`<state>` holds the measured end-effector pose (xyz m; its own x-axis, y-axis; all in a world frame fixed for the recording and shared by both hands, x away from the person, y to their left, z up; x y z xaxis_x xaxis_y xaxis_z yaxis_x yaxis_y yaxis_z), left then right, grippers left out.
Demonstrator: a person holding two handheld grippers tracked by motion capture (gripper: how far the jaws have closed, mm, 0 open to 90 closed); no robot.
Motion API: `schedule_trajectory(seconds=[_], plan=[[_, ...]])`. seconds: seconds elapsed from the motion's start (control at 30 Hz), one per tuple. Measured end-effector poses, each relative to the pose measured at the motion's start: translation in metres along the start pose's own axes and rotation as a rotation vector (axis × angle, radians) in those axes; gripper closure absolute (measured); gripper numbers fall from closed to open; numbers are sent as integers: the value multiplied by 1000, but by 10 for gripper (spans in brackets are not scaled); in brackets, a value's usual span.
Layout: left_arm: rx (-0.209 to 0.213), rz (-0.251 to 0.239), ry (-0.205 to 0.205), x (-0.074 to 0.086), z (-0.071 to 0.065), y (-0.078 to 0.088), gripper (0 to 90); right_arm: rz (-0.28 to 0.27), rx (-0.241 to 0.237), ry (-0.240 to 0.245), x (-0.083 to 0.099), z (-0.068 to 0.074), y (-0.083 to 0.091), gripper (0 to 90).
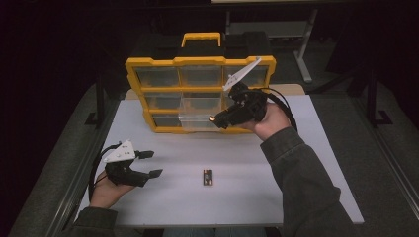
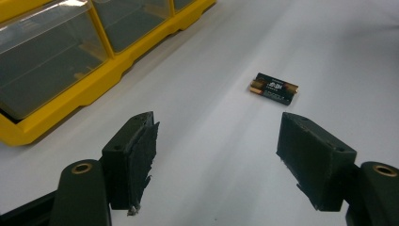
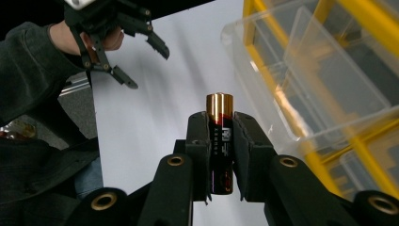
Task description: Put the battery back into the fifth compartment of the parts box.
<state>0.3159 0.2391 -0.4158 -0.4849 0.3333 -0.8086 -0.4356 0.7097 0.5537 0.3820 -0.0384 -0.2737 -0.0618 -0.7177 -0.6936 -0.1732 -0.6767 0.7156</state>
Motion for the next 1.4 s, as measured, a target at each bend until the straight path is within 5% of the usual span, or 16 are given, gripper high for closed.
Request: schedule_trajectory(seconds=[0.63, 1.4], plan=[[0, 4, -4, 0, 0, 0, 283, 19, 37, 8, -42, -33, -3, 763], [-3, 27, -11, 2, -1, -2, 282, 71, 92, -101, -42, -70, -26, 763]])
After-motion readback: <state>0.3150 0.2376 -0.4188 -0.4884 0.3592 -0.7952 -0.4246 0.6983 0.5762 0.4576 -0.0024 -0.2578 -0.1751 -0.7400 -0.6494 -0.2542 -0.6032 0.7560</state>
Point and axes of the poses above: each handheld gripper's, and its own axes: y roughly backward along the jaws, x roughly out of its underside, z roughly to its left, the point moved 6 cm from there along -y, roughly forward along the jaws, and after that the axes turned 15 degrees about y, right-handed, at the moved point
